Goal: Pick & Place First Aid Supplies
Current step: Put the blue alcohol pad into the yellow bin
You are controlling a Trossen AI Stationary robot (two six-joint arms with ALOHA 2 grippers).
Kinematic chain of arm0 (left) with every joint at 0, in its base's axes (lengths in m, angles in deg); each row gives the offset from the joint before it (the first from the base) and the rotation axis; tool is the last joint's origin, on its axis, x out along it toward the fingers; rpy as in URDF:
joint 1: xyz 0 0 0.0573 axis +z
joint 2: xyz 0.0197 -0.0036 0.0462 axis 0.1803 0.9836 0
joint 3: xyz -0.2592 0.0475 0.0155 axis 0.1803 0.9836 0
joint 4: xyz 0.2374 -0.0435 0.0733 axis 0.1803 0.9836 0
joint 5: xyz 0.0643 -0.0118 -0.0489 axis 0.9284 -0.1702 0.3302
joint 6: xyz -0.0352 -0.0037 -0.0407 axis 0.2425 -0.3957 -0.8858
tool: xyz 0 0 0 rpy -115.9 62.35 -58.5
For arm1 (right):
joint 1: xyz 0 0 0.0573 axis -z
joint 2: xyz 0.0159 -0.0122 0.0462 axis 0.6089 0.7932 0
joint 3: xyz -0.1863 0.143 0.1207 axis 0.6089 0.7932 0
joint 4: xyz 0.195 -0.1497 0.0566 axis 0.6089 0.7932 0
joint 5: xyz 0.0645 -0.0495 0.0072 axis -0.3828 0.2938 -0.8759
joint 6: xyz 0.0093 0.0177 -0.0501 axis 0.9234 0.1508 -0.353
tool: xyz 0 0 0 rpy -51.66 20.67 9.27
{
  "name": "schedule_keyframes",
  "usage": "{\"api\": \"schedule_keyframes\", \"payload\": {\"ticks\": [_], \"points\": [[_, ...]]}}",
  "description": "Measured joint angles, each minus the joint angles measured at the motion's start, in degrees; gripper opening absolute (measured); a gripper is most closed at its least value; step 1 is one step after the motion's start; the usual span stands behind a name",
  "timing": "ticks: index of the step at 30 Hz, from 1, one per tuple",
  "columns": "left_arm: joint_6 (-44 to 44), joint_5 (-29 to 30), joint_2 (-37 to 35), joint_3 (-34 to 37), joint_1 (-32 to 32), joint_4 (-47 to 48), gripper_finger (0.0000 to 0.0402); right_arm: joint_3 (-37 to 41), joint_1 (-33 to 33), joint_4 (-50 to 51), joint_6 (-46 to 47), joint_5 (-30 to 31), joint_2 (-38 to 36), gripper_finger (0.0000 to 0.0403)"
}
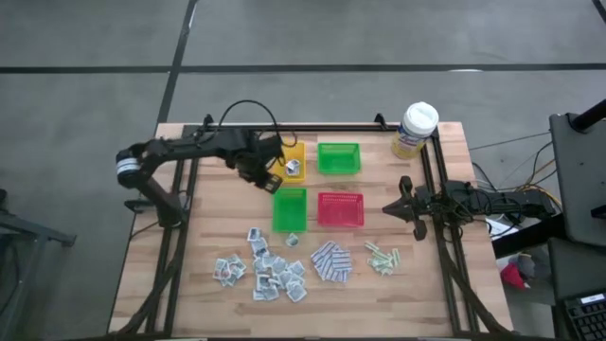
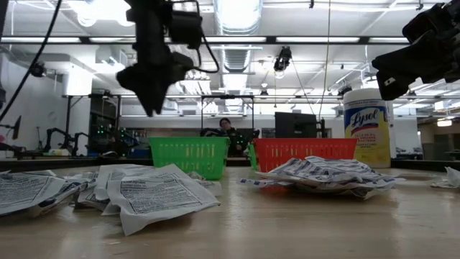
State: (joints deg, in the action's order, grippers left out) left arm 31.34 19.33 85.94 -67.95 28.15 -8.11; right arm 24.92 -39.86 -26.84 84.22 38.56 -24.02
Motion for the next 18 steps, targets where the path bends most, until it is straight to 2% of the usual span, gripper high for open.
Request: {"api": "schedule_keyframes", "payload": {"ticks": [11,18], "points": [[-14.15,0.53,-10.13,11.18,-9.55,1.16,0.0110,0.00,-0.01,0.00,0.00,0.00,-0.02,0.0028],[-20.20,0.38,-16.17,18.78,-18.21,-4.37,0.0110,-0.01,-0.02,0.00,0.00,0.00,-0.02,0.0028]]}}
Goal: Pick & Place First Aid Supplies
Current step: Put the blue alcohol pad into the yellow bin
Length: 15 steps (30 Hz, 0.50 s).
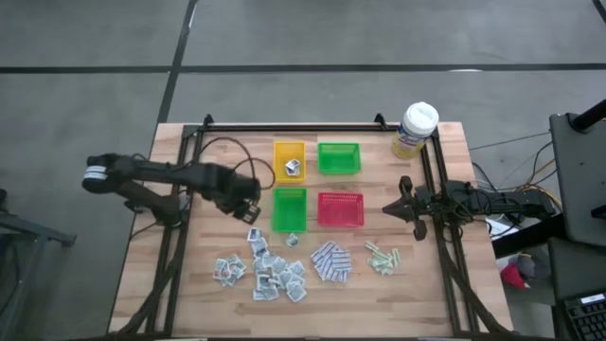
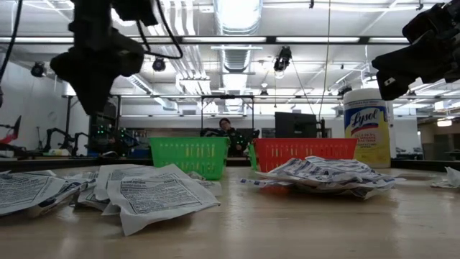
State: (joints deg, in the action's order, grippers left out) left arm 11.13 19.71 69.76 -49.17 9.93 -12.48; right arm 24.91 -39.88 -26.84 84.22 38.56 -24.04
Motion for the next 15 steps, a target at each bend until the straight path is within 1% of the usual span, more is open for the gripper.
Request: {"api": "schedule_keyframes", "payload": {"ticks": [4,6,10,15], "points": [[0.56,-0.01,-0.95,2.52,-4.24,-5.63,0.0110,0.00,0.01,0.00,0.00,0.00,0.00,0.0028],[2.54,-0.02,-0.87,3.12,-5.80,-8.01,0.0110,0.00,0.02,0.00,-0.02,0.00,0.00,0.0028],[9.37,-0.04,0.04,3.85,-7.52,-11.01,0.0110,0.00,0.02,0.00,-0.02,0.00,0.00,0.0028],[20.29,-0.03,1.47,5.76,-7.69,-11.96,0.0110,0.00,0.01,0.00,-0.02,0.00,0.00,0.0028]]}}
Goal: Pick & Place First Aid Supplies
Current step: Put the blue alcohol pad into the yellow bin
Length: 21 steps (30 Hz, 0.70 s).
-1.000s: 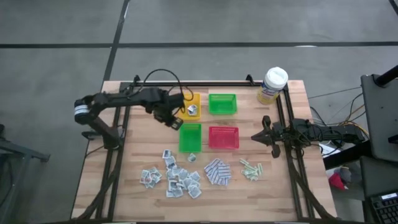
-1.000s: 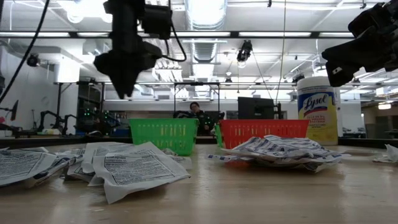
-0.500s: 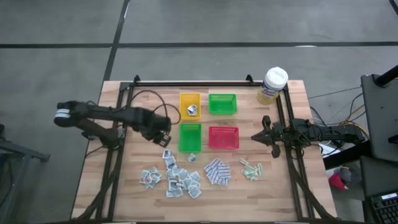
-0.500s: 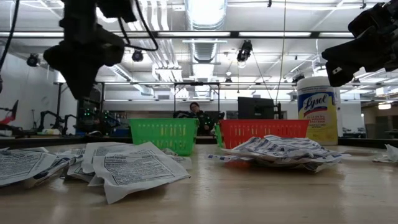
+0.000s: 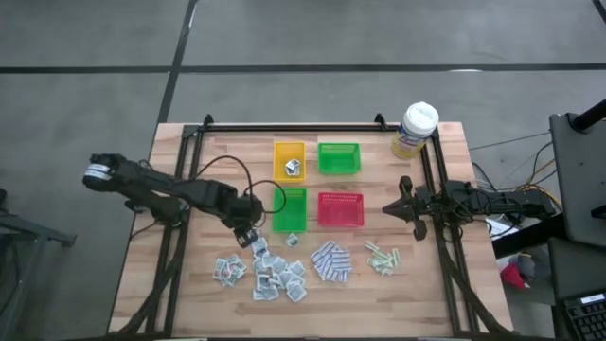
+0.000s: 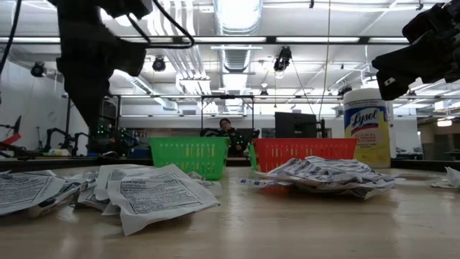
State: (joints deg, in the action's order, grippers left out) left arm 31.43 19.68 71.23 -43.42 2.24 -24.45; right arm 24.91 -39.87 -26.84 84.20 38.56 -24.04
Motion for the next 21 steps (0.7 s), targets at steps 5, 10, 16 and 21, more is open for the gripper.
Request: {"api": "schedule_keyframes", "payload": {"ticks": [5,10,16,21], "points": [[8.36,0.01,1.40,2.57,0.00,-3.30,0.0110,0.00,0.00,0.00,0.00,0.00,0.00,0.0028],[13.15,0.54,1.91,5.01,0.04,-10.91,0.0110,0.02,0.01,0.00,0.02,0.00,0.00,0.0028],[15.56,1.42,2.53,7.41,0.18,-15.64,0.0110,0.01,0.01,0.00,0.01,0.00,0.00,0.0028],[16.00,1.61,2.54,9.10,0.18,-16.87,0.0110,0.02,0.01,0.00,0.02,0.00,0.00,0.0028]]}}
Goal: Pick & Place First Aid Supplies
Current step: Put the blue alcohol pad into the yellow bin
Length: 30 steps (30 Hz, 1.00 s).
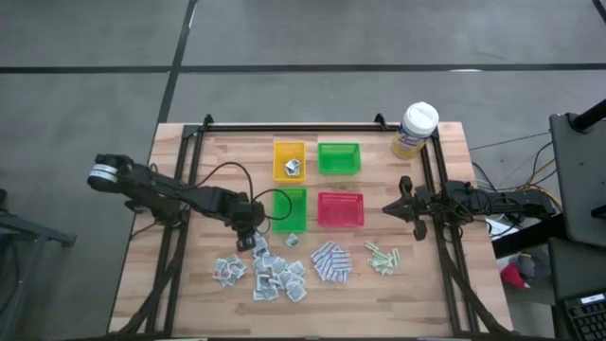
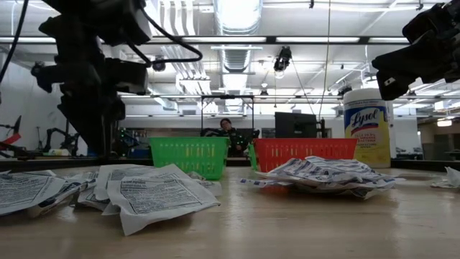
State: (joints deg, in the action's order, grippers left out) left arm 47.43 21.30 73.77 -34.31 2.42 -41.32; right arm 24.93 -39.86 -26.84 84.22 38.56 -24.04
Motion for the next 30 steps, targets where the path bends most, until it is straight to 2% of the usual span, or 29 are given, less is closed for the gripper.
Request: {"api": "schedule_keyframes", "payload": {"ticks": [12,21,30], "points": [[4.48,0.59,0.00,0.23,0.00,-1.37,0.0110,-0.01,0.00,0.00,-0.01,0.00,0.00,0.0028],[4.27,0.59,0.00,3.68,0.00,-5.67,0.0110,-0.02,-0.01,0.00,-0.01,0.00,0.00,0.0028],[2.81,4.30,0.00,5.51,0.00,-6.60,0.0108,-0.01,-0.01,0.00,-0.02,0.00,0.00,0.0028]]}}
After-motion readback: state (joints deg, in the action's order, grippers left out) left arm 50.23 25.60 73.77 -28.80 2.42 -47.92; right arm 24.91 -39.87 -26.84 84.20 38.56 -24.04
